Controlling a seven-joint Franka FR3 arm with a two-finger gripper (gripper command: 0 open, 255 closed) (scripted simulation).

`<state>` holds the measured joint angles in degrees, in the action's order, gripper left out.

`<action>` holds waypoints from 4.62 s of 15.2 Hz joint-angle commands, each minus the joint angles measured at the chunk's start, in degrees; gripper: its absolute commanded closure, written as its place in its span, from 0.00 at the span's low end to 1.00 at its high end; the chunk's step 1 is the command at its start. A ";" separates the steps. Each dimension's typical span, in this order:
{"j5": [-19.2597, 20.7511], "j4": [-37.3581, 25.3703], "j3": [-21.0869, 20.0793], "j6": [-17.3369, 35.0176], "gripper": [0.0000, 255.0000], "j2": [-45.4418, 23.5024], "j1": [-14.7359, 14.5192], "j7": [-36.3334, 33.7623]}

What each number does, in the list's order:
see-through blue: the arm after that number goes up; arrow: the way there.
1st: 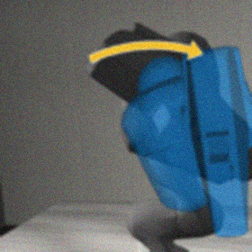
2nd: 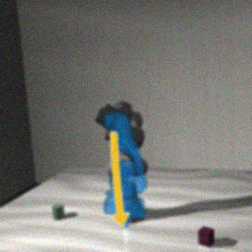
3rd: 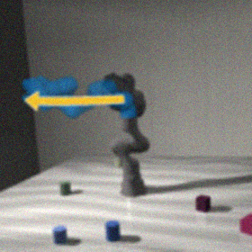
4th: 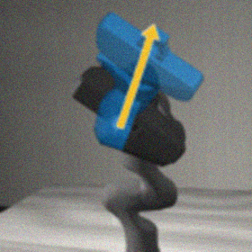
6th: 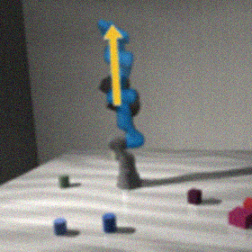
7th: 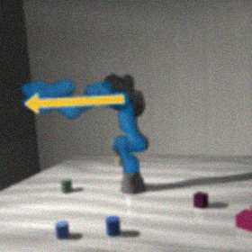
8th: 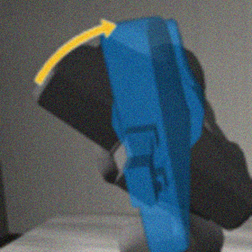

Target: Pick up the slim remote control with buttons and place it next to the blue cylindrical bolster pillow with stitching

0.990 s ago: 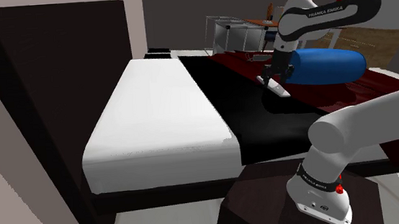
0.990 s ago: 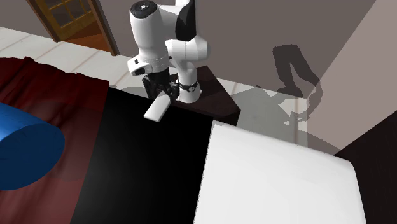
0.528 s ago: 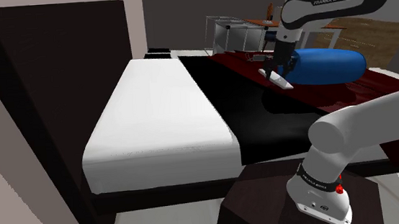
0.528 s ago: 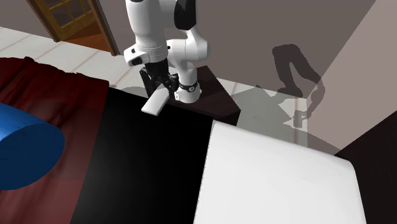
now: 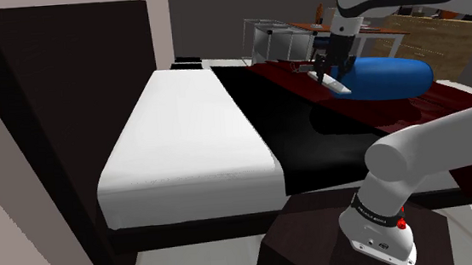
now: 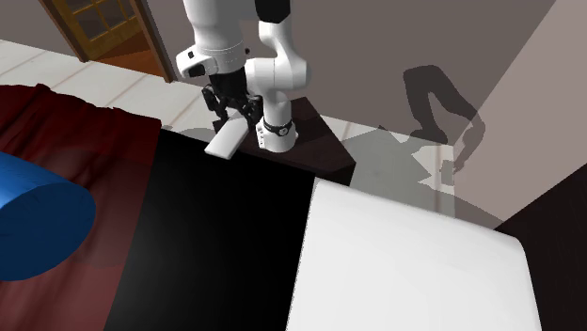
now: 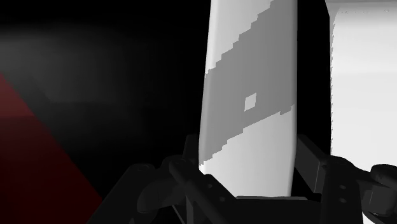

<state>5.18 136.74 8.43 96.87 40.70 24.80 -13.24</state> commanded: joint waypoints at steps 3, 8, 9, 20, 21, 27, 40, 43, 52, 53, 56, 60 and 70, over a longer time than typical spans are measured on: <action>-0.17 -3.62 -0.11 -3.01 1.00 -0.61 -0.09 0.17; -0.41 -8.09 -0.33 -6.61 1.00 -1.48 -0.24 0.25; -0.46 -9.01 -0.37 -7.32 1.00 -1.69 -0.27 0.27; 2.24 -17.13 5.52 -10.25 1.00 -6.39 1.09 7.36; 2.71 -17.95 6.75 -10.07 1.00 -7.26 1.34 8.77; 4.39 -24.19 14.23 -8.97 1.00 -13.79 2.46 17.47; -4.03 -46.84 32.07 -8.83 1.00 -38.00 5.63 40.31; -9.89 -54.78 35.50 -10.54 1.00 -46.57 9.07 46.70; -9.84 -48.43 35.35 -4.22 1.00 -46.53 9.38 47.39; -9.69 -47.43 35.31 -3.39 1.00 -46.31 9.27 47.30; -9.33 -44.59 35.20 -0.93 1.00 -45.77 9.00 47.10; -9.05 -41.09 35.09 2.26 1.00 -45.34 8.76 46.96; -9.29 -33.55 34.93 9.92 1.00 -45.53 8.60 47.21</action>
<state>-4.06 102.39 43.37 105.96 -4.75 33.40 33.92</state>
